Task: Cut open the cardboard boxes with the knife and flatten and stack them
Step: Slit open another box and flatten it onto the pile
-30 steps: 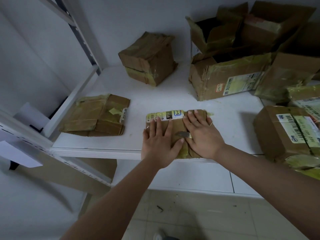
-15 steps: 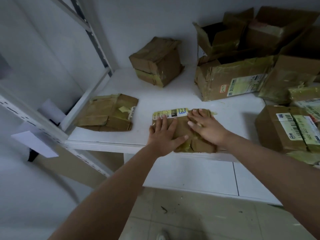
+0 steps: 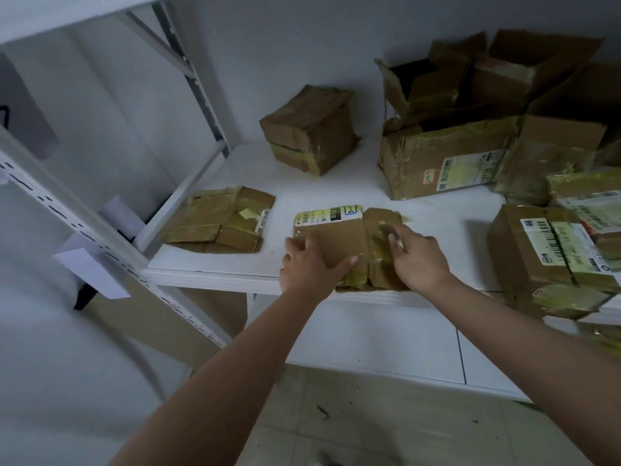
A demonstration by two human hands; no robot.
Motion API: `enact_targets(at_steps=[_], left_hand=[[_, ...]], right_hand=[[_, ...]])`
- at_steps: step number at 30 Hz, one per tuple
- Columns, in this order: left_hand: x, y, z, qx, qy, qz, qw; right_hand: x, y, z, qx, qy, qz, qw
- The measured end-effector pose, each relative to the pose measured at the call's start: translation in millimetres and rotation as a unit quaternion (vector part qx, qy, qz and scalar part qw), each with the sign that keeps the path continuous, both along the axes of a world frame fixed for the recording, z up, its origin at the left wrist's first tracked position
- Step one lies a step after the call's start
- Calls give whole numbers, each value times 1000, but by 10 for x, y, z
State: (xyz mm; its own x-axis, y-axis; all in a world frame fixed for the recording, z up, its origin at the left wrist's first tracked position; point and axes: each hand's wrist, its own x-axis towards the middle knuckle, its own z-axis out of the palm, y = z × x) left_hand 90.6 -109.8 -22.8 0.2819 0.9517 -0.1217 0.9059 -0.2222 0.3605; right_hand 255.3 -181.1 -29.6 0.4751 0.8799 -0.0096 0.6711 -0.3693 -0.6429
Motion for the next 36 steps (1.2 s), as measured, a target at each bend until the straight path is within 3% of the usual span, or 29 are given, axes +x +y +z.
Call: enact_targets(at_steps=[4, 9, 16, 24, 31, 36], left_hand=[[-66, -18, 87, 48, -18, -3, 999], [-226, 233, 379, 188, 49, -16, 981], [-1029, 1057, 759, 232, 93, -11, 968], [-1816, 1894, 779, 161, 59, -7, 985], [-1969, 2101, 259, 40, 20, -39, 998], [-2001, 2164, 75, -1, 0, -53, 999]], right_hand=[[-84, 93, 119, 65, 103, -28, 992], [-377, 340, 261, 91, 51, -21, 994], [-1042, 1141, 543, 143, 73, 61, 985], [-1755, 1918, 606, 97, 108, 79, 986], [-1856, 2044, 281, -61, 23, 94, 993], [-1877, 2104, 267, -51, 36, 43, 997]])
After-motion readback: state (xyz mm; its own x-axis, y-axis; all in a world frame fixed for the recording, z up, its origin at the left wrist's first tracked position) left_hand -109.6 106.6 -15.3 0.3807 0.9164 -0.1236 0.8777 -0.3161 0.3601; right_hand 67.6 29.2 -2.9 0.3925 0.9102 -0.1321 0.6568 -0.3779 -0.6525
